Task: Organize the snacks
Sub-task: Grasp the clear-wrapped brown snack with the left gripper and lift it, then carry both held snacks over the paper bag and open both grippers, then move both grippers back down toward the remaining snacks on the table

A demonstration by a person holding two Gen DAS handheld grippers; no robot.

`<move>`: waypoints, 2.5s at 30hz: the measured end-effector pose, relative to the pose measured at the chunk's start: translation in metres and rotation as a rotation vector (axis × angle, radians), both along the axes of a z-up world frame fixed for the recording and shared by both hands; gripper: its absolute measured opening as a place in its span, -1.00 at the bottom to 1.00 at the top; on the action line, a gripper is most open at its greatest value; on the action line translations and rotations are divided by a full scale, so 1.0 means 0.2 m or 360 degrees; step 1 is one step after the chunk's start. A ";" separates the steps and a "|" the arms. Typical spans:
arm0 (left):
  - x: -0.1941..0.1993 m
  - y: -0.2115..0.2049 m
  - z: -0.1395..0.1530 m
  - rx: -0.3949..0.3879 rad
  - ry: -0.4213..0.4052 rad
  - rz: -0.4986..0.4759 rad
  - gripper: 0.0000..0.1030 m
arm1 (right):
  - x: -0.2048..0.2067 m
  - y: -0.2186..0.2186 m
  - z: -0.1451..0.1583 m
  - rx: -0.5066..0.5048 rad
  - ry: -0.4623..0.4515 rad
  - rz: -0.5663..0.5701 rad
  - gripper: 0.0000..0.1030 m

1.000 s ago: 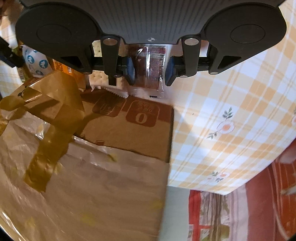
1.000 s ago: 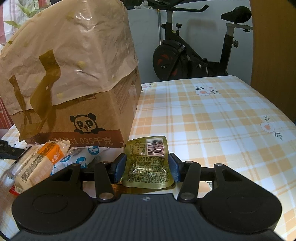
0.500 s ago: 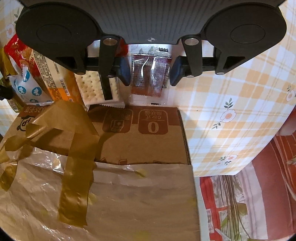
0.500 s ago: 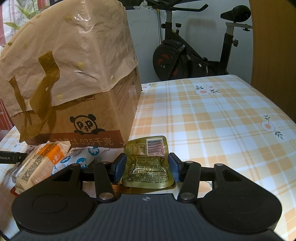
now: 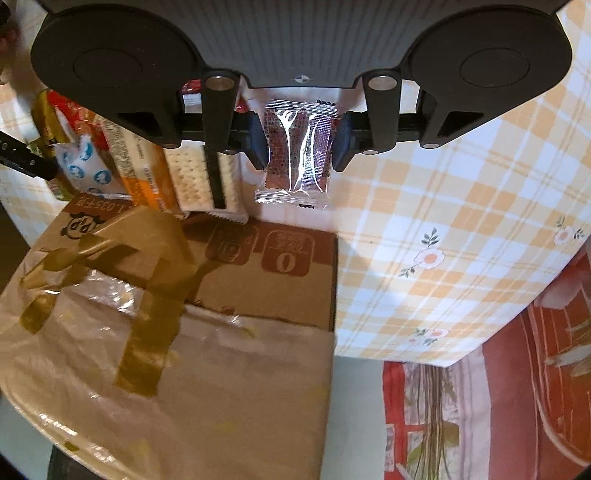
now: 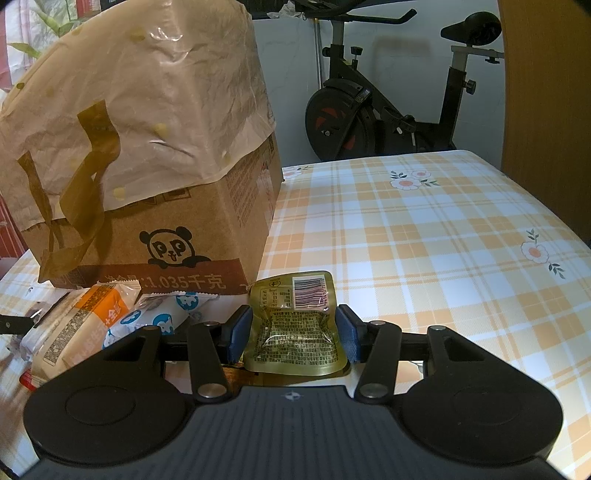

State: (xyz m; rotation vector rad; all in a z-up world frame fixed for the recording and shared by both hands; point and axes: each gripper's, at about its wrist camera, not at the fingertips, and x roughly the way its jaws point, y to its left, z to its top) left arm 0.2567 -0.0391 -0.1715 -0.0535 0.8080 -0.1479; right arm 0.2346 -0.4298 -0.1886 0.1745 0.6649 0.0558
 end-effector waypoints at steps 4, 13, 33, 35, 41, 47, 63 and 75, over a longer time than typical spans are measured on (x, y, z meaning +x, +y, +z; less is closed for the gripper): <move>-0.02 -0.01 0.04 -0.0001 -0.0053 -0.0028 -0.21 | -0.02 -0.01 0.02 0.0027 -0.0025 -0.0029 0.01; -0.05 0.02 0.13 -0.0039 -0.0168 0.0007 -0.21 | -0.13 -0.08 0.13 0.0023 -0.0105 -0.0066 0.01; -0.01 0.09 0.81 -0.0011 -0.0766 0.0153 -0.21 | -0.07 -0.08 0.83 0.0028 -0.0738 -0.0005 0.01; 0.02 0.02 0.87 -0.0017 -0.0811 0.0097 -0.21 | -0.01 -0.03 0.88 0.0031 -0.0770 0.0054 0.01; 0.16 -0.20 0.89 -0.0009 -0.0840 -0.0069 -0.21 | 0.16 0.17 0.92 0.0006 -0.0798 0.0240 0.01; 0.31 -0.31 0.79 -0.0032 -0.0728 -0.0204 -0.13 | 0.27 0.27 0.88 0.0032 -0.0693 0.0285 0.02; 0.22 -0.17 0.76 -0.0115 -0.0609 -0.0210 0.42 | 0.20 0.28 0.83 0.0012 -0.0594 0.0339 0.22; -0.03 -0.03 0.70 -0.0155 -0.0622 -0.0122 0.45 | -0.03 0.26 0.78 -0.0050 -0.0654 0.0318 0.22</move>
